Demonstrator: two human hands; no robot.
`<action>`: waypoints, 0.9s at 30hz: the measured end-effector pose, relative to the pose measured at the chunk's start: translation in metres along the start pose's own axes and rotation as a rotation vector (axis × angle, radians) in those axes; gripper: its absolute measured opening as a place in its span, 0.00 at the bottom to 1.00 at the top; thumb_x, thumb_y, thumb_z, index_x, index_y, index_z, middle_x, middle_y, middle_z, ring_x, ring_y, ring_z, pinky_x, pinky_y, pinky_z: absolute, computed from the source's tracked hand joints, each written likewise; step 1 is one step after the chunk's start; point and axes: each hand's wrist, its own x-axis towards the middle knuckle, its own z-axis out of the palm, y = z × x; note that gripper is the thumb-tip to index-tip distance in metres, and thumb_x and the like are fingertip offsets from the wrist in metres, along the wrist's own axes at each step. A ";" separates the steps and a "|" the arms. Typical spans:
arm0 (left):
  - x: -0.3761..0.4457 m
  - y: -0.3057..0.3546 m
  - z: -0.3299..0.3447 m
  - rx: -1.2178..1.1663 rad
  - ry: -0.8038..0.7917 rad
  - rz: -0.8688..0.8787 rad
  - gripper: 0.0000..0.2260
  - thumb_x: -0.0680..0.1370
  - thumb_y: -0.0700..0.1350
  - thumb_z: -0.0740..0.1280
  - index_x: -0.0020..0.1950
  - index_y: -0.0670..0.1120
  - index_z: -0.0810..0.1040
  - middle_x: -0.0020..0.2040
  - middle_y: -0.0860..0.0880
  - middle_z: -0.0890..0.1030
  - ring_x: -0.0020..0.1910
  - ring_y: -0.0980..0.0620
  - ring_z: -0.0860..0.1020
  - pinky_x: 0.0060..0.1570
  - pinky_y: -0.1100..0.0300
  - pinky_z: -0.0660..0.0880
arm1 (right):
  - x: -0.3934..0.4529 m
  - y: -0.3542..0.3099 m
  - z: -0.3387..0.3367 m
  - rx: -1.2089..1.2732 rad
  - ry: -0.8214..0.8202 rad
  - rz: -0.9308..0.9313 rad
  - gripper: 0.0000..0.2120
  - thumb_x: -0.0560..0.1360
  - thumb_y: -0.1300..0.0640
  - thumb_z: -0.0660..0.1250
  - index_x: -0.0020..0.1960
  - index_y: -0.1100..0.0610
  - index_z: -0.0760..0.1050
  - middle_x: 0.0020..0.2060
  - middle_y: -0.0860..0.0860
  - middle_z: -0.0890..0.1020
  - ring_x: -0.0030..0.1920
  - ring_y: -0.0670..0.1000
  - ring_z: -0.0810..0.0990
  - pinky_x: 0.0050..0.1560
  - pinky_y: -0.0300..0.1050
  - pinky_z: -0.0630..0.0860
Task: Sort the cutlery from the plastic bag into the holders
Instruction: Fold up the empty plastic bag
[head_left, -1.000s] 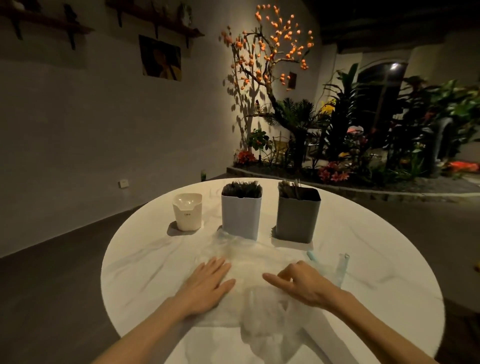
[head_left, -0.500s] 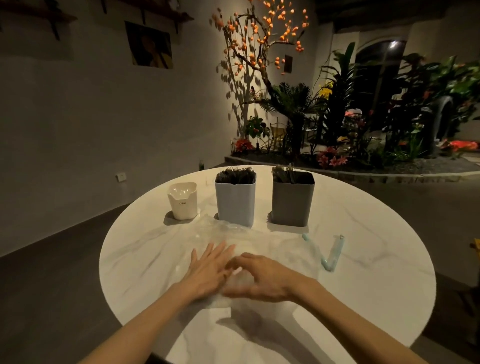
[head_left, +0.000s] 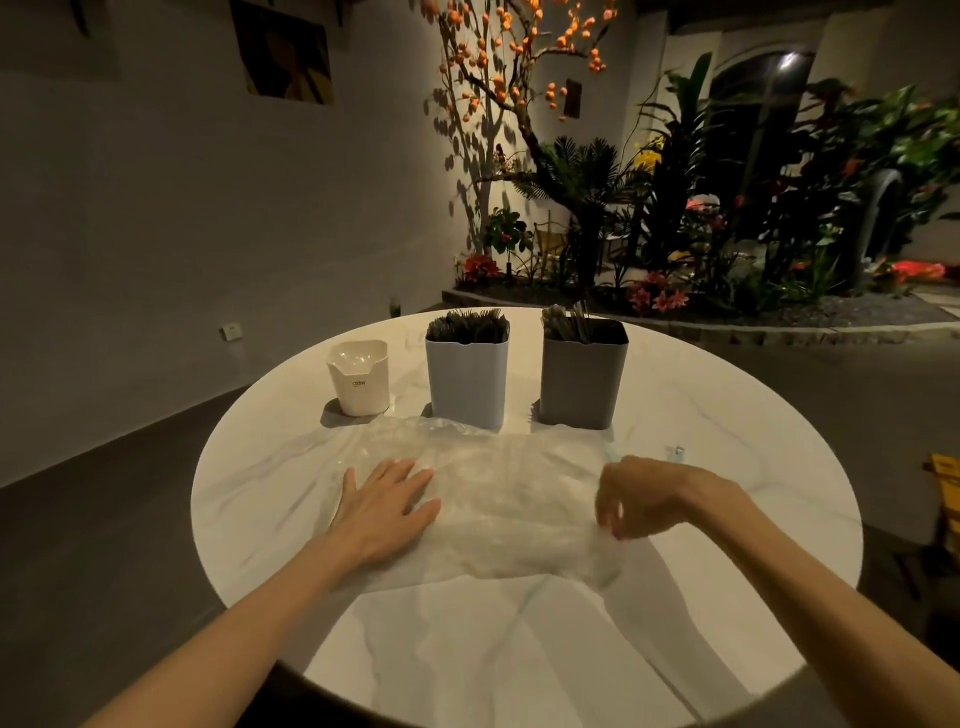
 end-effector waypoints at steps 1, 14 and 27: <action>0.003 0.004 -0.003 0.002 0.089 0.009 0.25 0.79 0.65 0.52 0.73 0.60 0.69 0.79 0.53 0.62 0.79 0.51 0.55 0.76 0.40 0.45 | 0.008 -0.007 -0.002 0.030 0.116 -0.017 0.13 0.77 0.57 0.66 0.59 0.52 0.83 0.56 0.50 0.84 0.53 0.51 0.82 0.58 0.49 0.80; 0.013 -0.013 0.004 0.019 -0.106 -0.212 0.33 0.77 0.73 0.42 0.81 0.64 0.48 0.83 0.55 0.43 0.82 0.46 0.41 0.75 0.34 0.38 | 0.089 -0.052 0.086 0.156 0.360 0.147 0.32 0.80 0.32 0.39 0.81 0.44 0.50 0.81 0.48 0.49 0.81 0.58 0.45 0.78 0.61 0.42; 0.058 0.036 -0.030 -0.193 -0.236 0.124 0.46 0.74 0.53 0.69 0.81 0.63 0.41 0.83 0.50 0.45 0.82 0.47 0.49 0.77 0.42 0.56 | 0.011 -0.078 0.054 0.203 0.391 -0.223 0.31 0.70 0.24 0.61 0.64 0.41 0.76 0.56 0.47 0.73 0.56 0.48 0.69 0.59 0.46 0.71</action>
